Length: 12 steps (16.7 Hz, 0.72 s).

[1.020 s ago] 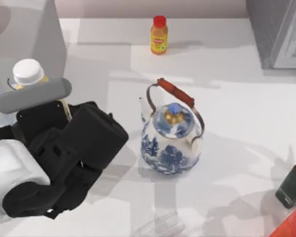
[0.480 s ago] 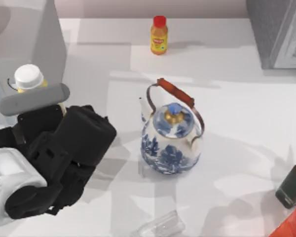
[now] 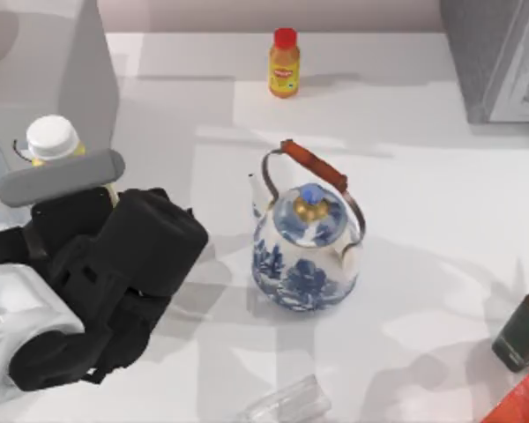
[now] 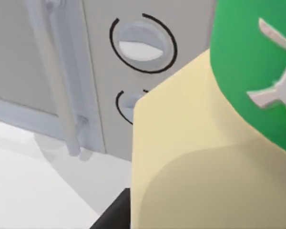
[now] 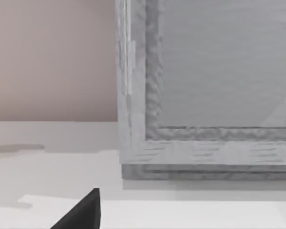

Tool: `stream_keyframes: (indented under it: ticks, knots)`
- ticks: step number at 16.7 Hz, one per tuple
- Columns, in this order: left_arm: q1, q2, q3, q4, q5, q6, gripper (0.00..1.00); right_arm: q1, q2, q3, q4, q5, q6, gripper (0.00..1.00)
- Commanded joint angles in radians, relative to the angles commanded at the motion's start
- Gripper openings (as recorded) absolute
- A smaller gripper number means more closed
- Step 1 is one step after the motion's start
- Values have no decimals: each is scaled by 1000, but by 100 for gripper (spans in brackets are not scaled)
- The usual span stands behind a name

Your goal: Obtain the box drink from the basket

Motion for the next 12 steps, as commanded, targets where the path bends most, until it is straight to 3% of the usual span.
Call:
stream_keyframes:
  ticks: [6,12]
  knots:
    - [0,0,0,0,0,0,98,0,0,0,0,0,0,100]
    - [0,0,0,0,0,0,100,0,0,0,0,0,0,100]
